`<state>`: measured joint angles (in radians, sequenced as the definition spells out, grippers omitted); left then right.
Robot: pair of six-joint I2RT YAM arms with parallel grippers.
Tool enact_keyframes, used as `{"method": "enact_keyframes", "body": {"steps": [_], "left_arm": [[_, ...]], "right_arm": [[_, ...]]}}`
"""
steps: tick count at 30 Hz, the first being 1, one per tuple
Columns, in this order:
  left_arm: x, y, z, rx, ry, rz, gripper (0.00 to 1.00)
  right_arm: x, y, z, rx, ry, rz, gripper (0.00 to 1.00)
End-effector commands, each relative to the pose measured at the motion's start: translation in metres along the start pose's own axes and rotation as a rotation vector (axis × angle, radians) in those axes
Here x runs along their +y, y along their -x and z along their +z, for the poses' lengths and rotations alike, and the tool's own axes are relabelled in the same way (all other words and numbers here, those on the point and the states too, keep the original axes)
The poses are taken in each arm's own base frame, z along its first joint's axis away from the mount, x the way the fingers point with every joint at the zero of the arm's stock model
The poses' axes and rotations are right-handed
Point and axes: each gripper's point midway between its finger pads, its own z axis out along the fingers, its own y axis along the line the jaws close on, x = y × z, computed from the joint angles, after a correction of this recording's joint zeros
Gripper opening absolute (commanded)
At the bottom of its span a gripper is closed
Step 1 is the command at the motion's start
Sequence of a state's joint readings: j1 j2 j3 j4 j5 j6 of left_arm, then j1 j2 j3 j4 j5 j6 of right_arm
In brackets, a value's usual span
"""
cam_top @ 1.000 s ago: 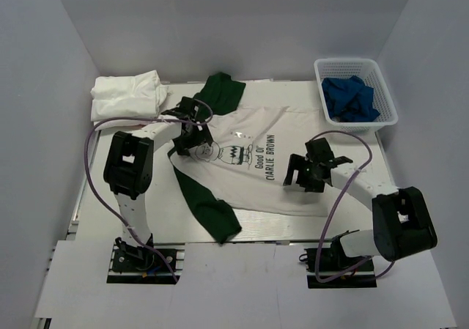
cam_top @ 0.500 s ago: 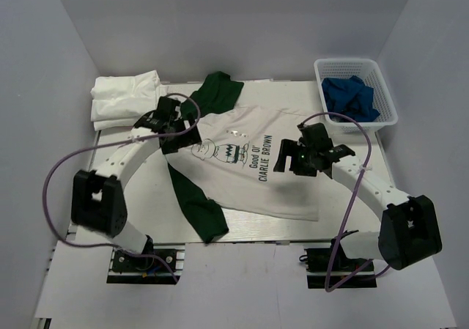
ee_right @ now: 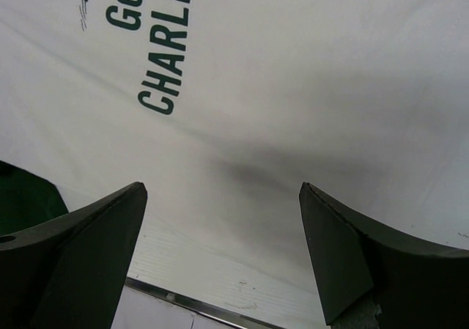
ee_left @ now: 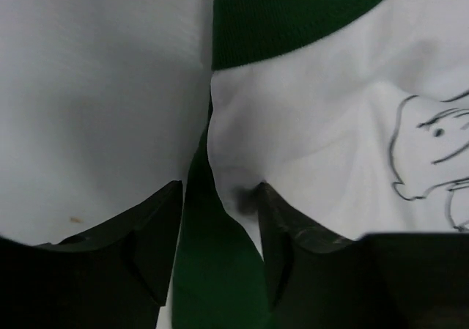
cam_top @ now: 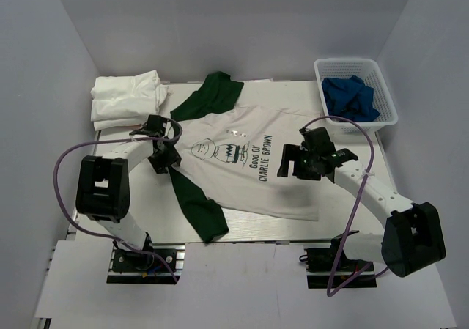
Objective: Fold and stack the t-shirts
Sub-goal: Flatten out the tshirt
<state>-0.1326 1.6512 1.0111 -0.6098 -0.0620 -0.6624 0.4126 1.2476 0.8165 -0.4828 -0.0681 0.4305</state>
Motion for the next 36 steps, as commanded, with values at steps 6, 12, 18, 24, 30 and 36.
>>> {"method": "enact_keyframes", "body": {"steps": [6,12,18,24,30,36], "left_arm": [[-0.027,0.025,0.001,-0.037,-0.042,-0.013,0.00],[-0.070,0.045,-0.050,-0.104,-0.050,0.090,0.00],[-0.167,0.014,-0.065,-0.077,-0.053,0.258,0.00],[-0.243,-0.072,-0.025,0.065,-0.038,0.466,0.69],[-0.242,-0.083,-0.064,0.031,-0.096,0.505,1.00],[-0.169,-0.066,-0.100,-0.070,-0.075,0.412,1.00]], "right_arm": [[-0.012,-0.007,-0.001,0.011,-0.047,-0.024,0.90],[-0.017,-0.021,0.004,0.033,-0.051,-0.015,0.90],[-0.020,-0.031,0.008,0.067,-0.041,-0.030,0.90],[-0.031,-0.030,0.006,0.071,-0.106,-0.014,0.90],[-0.037,-0.028,0.008,0.055,-0.132,-0.014,0.90],[-0.038,-0.031,0.015,0.070,-0.126,-0.005,0.90]]}}
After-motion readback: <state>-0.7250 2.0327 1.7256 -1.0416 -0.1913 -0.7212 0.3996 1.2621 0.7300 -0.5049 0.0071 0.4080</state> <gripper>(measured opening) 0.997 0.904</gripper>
